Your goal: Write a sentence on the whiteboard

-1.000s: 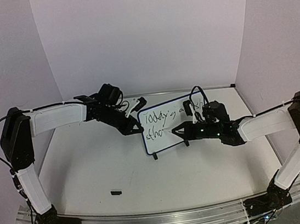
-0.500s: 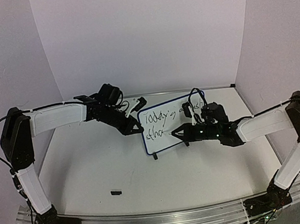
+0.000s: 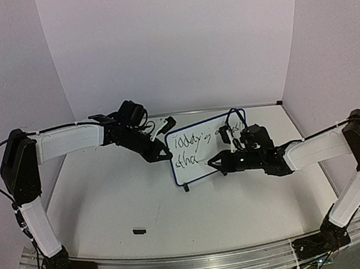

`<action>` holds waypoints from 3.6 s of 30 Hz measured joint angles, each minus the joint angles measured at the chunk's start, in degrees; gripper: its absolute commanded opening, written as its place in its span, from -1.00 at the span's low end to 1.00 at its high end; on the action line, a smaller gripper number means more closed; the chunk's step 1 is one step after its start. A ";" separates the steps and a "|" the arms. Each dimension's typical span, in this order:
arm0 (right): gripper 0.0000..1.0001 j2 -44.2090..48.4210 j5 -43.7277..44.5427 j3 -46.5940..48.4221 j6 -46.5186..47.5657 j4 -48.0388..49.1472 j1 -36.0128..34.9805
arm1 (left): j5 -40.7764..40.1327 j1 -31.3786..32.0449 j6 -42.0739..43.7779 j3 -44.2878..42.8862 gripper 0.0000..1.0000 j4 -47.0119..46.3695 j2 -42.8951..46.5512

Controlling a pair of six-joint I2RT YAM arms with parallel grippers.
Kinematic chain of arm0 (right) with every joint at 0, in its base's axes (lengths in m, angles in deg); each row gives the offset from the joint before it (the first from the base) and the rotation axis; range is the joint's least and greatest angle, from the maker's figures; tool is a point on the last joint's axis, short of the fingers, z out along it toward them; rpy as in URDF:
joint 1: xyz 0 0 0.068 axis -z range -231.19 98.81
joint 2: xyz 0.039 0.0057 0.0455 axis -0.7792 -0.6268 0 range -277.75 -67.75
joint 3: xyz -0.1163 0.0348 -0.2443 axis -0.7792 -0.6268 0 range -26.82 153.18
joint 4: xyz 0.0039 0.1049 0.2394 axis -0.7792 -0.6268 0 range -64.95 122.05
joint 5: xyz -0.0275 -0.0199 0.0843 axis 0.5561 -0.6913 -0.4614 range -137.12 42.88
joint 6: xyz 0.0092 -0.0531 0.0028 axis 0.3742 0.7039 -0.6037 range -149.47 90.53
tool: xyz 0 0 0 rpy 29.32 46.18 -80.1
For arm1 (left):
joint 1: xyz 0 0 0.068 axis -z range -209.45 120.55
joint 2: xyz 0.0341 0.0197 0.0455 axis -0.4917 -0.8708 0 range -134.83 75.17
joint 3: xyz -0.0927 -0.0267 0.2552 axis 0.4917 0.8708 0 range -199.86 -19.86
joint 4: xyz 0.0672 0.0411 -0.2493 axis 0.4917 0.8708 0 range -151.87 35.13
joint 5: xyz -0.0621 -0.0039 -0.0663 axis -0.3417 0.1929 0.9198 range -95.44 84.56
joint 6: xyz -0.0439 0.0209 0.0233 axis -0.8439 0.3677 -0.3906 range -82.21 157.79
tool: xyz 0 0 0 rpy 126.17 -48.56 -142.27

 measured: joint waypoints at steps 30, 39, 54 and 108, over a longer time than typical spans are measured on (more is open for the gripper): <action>-1.00 4.25 1.51 0.39 0.45 -1.46 0.00 | -0.04 0.11 0.09 -0.02 -1.00 -0.04 0.00; -1.00 2.90 1.95 0.55 0.34 -1.47 0.00 | -0.04 0.11 0.09 -0.02 -1.00 -0.04 0.00; -1.00 1.34 1.80 0.24 -0.26 -1.57 0.00 | -0.09 0.11 0.07 0.00 -1.00 -0.04 0.00; -1.00 7.72 5.15 -3.22 -2.59 -1.46 0.39 | -0.22 0.33 0.17 -0.02 -1.00 -0.15 0.00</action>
